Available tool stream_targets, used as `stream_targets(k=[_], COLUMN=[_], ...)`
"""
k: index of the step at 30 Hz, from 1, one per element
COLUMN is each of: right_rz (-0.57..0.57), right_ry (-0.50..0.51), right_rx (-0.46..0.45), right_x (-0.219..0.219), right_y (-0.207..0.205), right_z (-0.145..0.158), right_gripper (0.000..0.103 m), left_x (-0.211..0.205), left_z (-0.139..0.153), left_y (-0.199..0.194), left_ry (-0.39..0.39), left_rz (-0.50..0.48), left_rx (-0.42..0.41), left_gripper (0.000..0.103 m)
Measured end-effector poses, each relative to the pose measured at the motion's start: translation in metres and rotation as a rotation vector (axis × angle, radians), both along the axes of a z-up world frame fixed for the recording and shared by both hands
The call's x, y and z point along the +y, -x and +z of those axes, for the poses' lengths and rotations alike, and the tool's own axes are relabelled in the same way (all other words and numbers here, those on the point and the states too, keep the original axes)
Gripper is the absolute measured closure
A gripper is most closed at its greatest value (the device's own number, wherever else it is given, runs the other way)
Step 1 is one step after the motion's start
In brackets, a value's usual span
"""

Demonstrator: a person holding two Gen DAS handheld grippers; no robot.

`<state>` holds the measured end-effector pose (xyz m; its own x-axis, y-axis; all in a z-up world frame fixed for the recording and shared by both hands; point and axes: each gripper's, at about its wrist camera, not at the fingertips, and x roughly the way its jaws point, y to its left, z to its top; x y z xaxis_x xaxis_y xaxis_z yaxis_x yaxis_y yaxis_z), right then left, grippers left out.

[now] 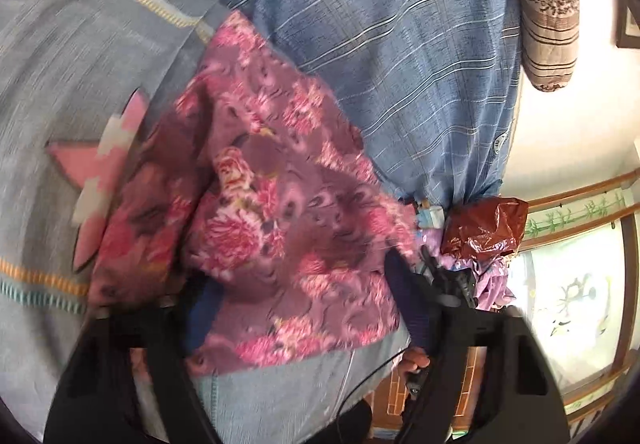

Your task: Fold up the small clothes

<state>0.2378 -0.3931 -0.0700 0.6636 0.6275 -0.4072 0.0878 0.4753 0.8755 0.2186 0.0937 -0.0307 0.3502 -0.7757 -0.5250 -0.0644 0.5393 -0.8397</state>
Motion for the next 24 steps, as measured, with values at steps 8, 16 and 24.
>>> stream_targets(k=[8, 16, 24], right_rz=[-0.062, -0.156, -0.246], right_ry=[-0.034, -0.089, -0.033], right_rx=[-0.052, 0.025, -0.018], right_x=[-0.015, -0.033, -0.054], right_y=[-0.037, -0.086, -0.084], right_z=[0.012, -0.017, -0.001], right_gripper=[0.099, 0.098, 0.077], left_x=[0.014, 0.036, 0.079], left_z=[0.009, -0.028, -0.028], left_y=[-0.062, -0.141, -0.137], left_ry=[0.052, -0.027, -0.017], left_rz=[0.086, 0.218, 0.289], left_rx=[-0.025, 0.104, 0.114], left_gripper=[0.094, 0.094, 0.085])
